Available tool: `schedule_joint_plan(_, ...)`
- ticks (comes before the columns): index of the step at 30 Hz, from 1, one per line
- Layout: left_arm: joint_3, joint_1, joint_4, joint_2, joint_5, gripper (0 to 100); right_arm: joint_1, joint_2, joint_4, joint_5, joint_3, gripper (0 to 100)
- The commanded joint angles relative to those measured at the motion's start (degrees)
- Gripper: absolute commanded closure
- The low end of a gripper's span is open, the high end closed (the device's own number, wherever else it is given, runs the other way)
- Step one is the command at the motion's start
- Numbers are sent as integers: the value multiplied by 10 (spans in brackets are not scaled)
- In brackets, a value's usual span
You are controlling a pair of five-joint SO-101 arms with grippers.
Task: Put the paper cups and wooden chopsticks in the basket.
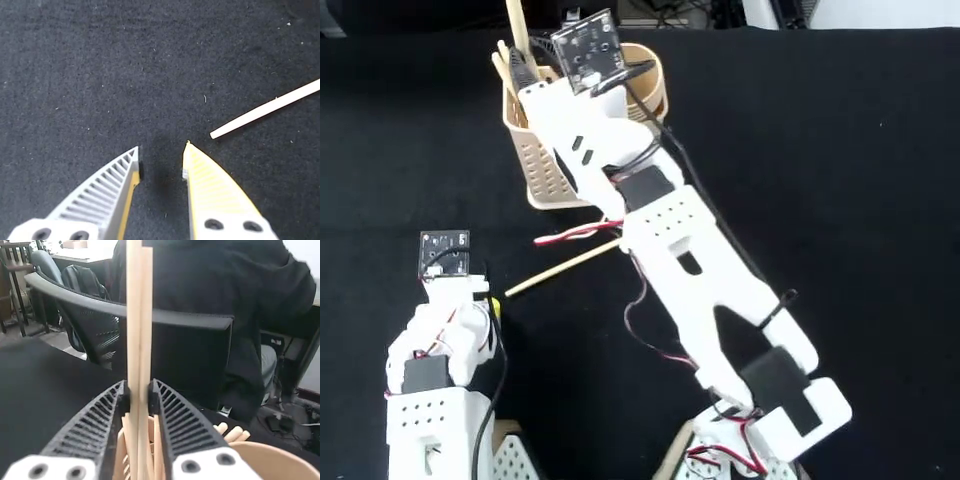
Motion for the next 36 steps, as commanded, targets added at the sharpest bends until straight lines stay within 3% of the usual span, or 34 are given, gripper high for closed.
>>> schedule_joint_plan(1, -2, 2, -8, -11, 1, 841, -7, -9, 61, 41, -16, 936)
schedule_joint_plan(5, -2, 2, -8, -11, 1, 841, -19, -26, 158, 49, -37, 810)
schedule_joint_plan(12, -2, 2, -8, -11, 1, 841, -35, -117, 240, 49, -51, 808)
schedule_joint_plan(20, -3, 2, -8, -11, 1, 841, -35, -224, 521, 61, -50, 809)
schedule_joint_plan(27, -3, 4, -9, -11, 1, 841, -68, -195, 644, 307, 44, 809)
schedule_joint_plan(31, -3, 3, -9, -11, 1, 841, -62, -145, 611, 409, 126, 809)
schedule_joint_plan(36, -3, 2, -9, -11, 1, 841, -56, -58, 520, 452, 167, 809)
